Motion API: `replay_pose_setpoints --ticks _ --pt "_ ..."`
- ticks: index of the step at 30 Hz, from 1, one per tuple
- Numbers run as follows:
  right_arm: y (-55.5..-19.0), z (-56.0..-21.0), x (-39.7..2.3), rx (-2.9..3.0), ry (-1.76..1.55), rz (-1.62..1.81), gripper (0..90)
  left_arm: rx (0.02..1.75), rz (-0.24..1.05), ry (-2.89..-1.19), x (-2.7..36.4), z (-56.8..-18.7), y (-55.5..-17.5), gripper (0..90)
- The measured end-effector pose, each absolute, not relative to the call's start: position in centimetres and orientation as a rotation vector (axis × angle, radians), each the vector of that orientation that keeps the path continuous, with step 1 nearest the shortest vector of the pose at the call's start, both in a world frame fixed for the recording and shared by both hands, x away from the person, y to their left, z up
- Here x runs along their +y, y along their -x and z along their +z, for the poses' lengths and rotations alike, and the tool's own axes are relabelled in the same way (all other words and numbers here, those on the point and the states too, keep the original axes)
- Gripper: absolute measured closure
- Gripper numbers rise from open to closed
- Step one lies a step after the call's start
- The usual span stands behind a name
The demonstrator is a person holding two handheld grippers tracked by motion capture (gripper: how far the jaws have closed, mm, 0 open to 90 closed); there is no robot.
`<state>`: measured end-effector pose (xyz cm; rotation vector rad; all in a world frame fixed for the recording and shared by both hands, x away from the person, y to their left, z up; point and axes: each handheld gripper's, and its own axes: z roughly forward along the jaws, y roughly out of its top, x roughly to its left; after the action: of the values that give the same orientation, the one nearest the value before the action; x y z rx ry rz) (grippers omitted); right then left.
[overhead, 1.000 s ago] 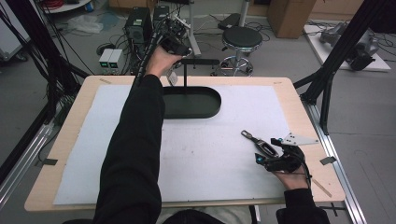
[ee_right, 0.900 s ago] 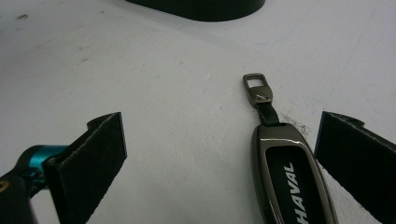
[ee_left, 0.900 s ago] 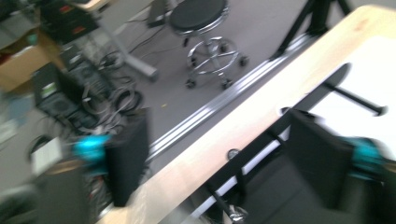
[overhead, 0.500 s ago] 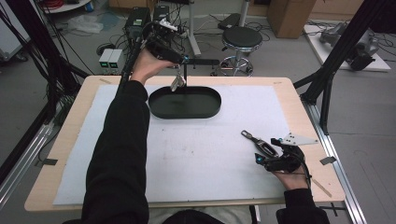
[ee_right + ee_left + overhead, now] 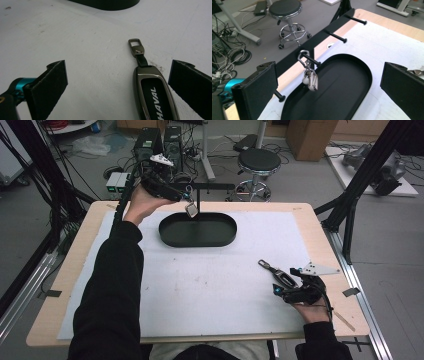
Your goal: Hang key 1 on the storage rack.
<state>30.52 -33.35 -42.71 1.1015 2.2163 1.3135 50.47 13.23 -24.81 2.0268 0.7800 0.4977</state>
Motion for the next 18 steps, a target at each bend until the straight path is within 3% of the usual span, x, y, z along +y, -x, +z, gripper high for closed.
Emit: replay_pose_setpoints --ticks 18 --pt "-30.5 -42.7 -33.4 2.213 -1.103 1.313 1.5 0.774 0.482 -2.044 14.6 -27.8 -47.5 1.7"
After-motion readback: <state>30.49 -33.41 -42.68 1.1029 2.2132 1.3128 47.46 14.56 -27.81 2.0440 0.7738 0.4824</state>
